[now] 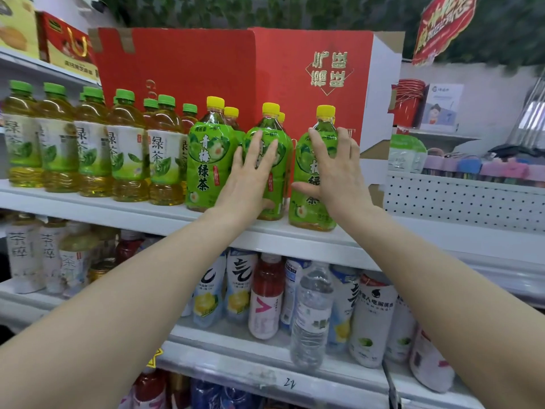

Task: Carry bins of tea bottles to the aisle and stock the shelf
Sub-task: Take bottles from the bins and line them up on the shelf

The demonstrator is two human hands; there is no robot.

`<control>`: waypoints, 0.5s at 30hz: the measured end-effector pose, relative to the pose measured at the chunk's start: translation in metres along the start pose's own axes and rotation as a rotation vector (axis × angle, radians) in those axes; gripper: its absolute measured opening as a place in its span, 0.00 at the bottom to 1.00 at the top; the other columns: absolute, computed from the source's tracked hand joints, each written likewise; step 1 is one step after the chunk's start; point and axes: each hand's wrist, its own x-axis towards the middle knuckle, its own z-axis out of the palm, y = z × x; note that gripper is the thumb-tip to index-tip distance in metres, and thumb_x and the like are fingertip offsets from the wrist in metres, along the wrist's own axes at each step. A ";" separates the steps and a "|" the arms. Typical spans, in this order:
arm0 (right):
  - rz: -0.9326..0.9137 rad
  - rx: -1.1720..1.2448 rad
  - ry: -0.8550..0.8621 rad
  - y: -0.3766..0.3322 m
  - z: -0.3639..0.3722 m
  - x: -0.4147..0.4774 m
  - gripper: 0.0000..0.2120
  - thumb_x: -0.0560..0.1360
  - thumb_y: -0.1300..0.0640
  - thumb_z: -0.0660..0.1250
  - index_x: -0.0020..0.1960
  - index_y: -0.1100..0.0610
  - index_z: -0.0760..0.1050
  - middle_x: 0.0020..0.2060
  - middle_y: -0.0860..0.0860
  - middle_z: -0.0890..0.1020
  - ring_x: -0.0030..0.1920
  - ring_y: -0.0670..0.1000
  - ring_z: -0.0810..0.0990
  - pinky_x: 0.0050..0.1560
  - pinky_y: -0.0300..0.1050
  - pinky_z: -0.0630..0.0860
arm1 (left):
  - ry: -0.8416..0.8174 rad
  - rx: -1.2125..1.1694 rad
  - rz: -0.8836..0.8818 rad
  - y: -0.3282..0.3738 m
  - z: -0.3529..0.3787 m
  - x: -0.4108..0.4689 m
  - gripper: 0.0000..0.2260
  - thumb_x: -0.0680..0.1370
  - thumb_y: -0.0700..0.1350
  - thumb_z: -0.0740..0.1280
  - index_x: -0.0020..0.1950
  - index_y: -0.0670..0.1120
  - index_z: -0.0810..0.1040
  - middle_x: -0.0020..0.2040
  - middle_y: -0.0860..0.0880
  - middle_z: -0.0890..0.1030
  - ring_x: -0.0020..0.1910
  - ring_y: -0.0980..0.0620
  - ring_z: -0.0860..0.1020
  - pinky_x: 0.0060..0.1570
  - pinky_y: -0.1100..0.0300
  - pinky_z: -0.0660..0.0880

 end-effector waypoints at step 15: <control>-0.056 -0.029 -0.083 0.019 -0.006 -0.008 0.37 0.79 0.36 0.56 0.81 0.47 0.44 0.80 0.60 0.45 0.79 0.62 0.46 0.75 0.61 0.60 | 0.033 0.053 0.036 -0.005 0.000 -0.031 0.42 0.78 0.51 0.70 0.82 0.48 0.46 0.82 0.49 0.45 0.80 0.44 0.50 0.74 0.49 0.60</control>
